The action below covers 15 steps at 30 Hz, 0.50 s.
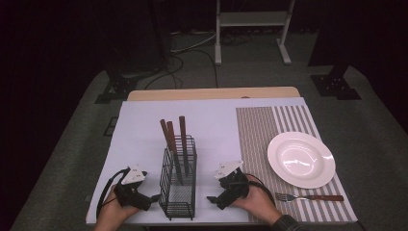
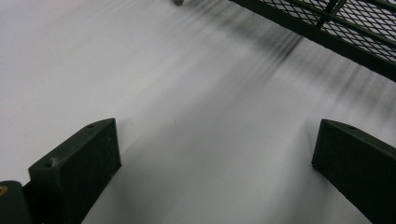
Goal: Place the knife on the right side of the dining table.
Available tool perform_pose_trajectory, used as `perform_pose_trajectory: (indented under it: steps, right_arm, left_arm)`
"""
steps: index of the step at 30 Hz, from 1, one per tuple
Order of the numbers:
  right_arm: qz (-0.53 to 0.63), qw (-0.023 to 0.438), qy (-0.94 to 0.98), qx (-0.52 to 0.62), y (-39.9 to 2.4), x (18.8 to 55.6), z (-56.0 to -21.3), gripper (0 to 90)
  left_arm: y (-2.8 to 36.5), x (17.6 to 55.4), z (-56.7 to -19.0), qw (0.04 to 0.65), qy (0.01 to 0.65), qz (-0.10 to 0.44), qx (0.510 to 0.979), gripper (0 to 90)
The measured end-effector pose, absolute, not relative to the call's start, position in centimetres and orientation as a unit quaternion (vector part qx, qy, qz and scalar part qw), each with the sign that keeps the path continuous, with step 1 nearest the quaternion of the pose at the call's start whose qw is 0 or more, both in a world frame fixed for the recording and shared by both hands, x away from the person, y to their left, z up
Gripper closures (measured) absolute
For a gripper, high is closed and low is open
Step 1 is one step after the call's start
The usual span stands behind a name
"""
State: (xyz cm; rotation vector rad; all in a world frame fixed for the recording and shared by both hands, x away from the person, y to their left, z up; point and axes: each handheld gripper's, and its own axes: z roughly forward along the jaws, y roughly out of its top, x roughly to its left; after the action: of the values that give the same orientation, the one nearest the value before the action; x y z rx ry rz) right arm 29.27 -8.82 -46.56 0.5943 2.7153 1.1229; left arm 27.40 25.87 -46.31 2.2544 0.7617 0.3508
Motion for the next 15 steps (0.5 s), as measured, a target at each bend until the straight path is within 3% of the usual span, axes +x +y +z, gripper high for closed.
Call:
perform_pose_trajectory:
  steps: [4,10,15]
  right_arm:
    - [0.381,0.071,0.896,0.217,-9.4,29.6,-46.2,12.8]
    - [0.379,0.051,0.894,0.235,-9.7,30.1,-45.6,16.8]
    - [0.387,0.049,0.888,0.244,-9.8,30.2,-44.6,26.2]
  left_arm:
    - [25.9,27.4,-46.3,0.36,0.296,0.136,0.874,0.0]
    - [25.9,27.4,-46.3,0.36,0.296,0.137,0.874,0.0]
    - [25.9,27.4,-46.3,0.36,0.295,0.136,0.875,0.0]
